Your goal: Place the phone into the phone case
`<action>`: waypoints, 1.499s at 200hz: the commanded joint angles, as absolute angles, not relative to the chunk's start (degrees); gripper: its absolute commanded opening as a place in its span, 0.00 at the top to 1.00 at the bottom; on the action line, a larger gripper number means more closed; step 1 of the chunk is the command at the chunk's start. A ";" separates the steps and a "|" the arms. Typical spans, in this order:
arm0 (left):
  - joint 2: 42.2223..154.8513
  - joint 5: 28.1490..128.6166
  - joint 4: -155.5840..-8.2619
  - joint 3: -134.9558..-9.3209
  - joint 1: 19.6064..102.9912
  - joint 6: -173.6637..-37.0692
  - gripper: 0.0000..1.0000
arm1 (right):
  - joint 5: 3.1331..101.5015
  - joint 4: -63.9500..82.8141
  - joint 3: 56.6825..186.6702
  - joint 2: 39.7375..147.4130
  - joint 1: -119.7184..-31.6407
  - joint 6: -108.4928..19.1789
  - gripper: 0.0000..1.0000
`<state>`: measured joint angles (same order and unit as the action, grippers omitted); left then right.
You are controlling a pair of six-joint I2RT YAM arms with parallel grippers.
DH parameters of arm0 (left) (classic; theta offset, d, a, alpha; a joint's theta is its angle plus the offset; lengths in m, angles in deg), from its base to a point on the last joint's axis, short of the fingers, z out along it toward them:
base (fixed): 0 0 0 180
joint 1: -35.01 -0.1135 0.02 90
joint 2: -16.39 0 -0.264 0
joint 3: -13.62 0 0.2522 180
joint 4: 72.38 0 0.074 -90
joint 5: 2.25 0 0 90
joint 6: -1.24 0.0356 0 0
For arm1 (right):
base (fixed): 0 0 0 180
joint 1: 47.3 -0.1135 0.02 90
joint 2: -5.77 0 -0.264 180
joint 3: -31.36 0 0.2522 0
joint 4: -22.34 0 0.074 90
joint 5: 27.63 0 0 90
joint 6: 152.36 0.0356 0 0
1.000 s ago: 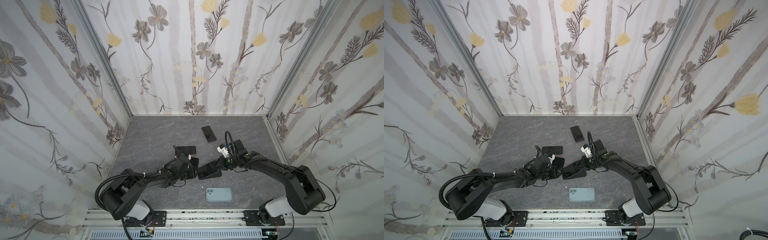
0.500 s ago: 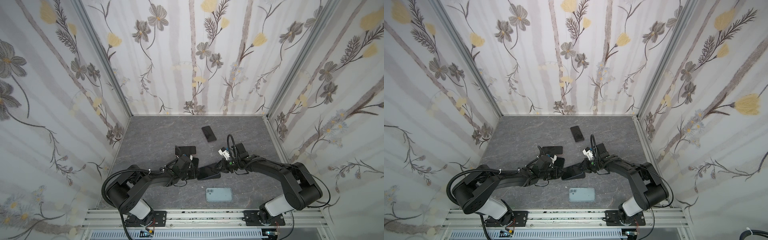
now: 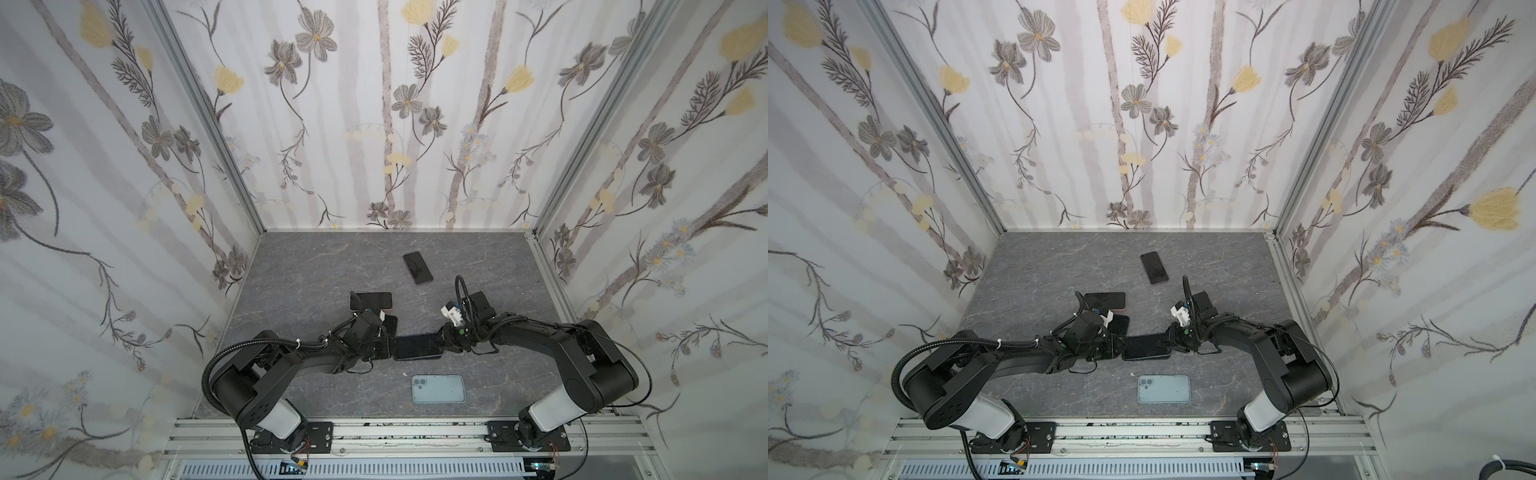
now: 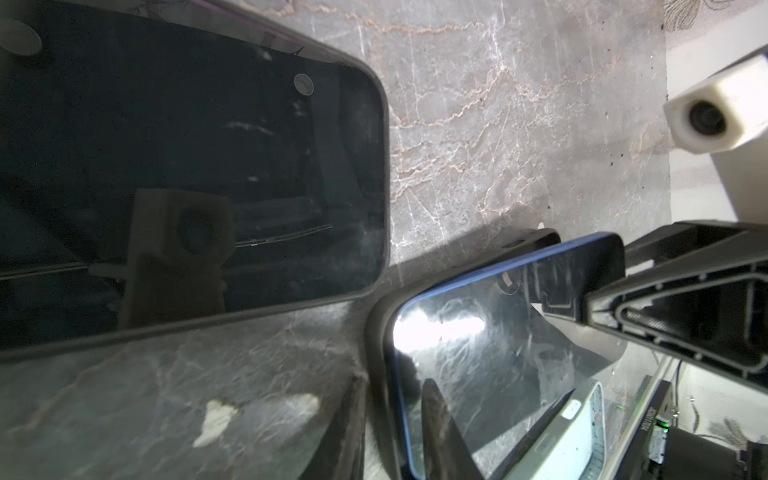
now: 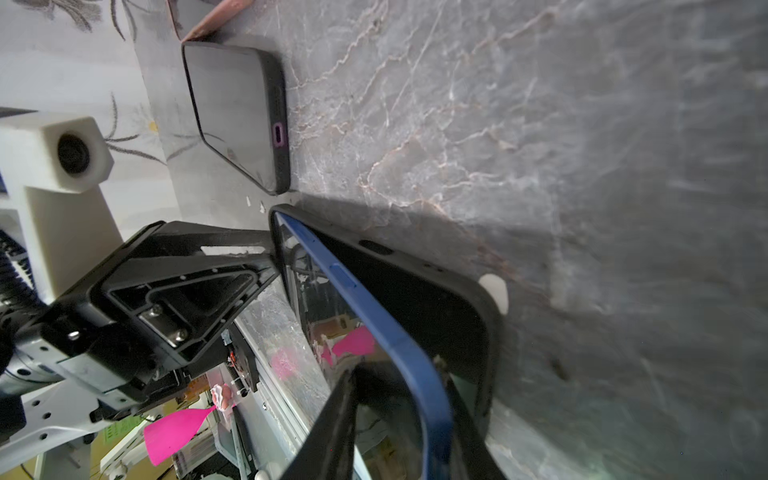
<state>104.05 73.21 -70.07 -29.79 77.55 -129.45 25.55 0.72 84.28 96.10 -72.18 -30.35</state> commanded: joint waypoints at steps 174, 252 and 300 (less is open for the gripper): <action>100.88 72.53 -74.46 -33.05 77.51 -126.64 0.65 | 36.42 -14.86 87.82 89.60 -71.12 -35.26 0.53; 101.02 72.37 -74.81 -33.80 77.51 -126.53 0.65 | 35.82 -14.81 87.36 90.50 -71.55 -36.20 0.54; 101.43 72.12 -74.54 -33.97 77.46 -126.95 0.63 | 35.65 -14.01 87.31 90.50 -72.49 -35.86 0.54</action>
